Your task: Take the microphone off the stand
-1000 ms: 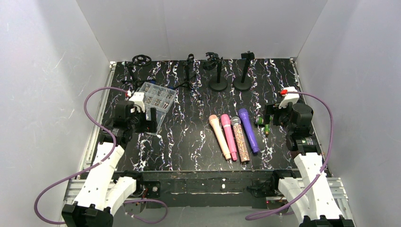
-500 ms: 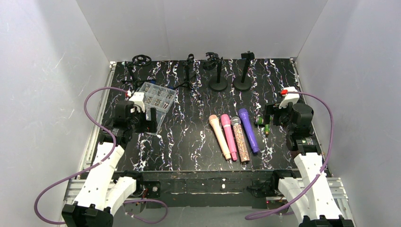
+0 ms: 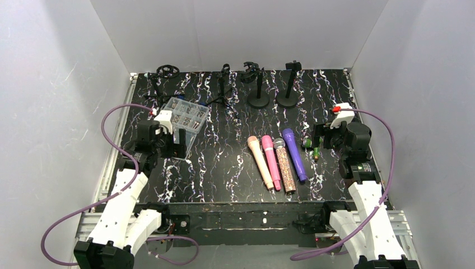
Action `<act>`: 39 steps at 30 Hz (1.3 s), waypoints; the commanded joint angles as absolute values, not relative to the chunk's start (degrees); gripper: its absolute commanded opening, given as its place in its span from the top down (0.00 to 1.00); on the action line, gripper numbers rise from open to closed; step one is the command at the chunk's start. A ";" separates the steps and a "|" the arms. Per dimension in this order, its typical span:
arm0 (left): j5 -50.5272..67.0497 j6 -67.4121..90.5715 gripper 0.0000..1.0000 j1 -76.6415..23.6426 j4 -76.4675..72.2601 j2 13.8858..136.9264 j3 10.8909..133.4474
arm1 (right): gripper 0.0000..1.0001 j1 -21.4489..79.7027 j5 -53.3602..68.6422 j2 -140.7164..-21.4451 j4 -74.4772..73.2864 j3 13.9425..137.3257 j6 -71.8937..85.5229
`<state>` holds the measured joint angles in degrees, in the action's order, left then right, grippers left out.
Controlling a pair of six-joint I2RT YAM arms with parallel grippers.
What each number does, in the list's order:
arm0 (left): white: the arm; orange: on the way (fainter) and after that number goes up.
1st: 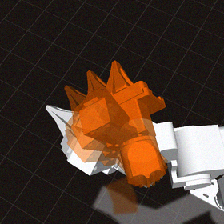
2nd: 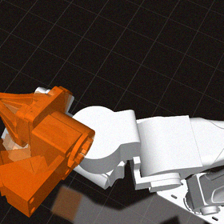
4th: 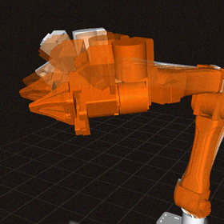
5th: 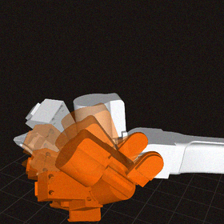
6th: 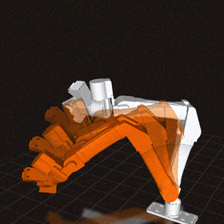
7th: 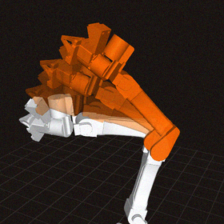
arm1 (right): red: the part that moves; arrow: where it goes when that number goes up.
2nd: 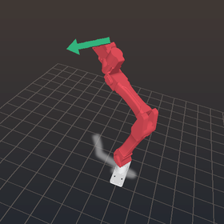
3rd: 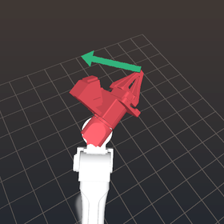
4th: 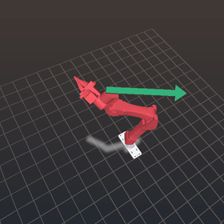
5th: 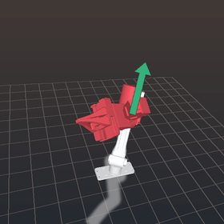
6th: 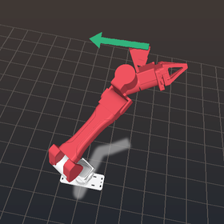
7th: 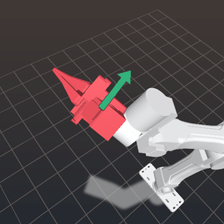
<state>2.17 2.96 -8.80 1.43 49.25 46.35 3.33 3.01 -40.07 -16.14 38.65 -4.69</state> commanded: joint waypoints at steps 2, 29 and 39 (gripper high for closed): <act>1.28 0.28 0.02 -8.53 -1.44 48.37 43.15 | 0.07 2.81 2.69 -39.24 -13.10 38.29 -4.60; -0.50 -2.75 0.02 -8.53 -6.65 42.14 39.48 | 0.07 1.67 1.45 -34.45 -9.59 35.51 -4.21; 2.97 -1.85 0.02 -8.11 -4.84 41.74 38.69 | 0.07 1.57 3.56 -35.96 -10.71 36.08 -4.00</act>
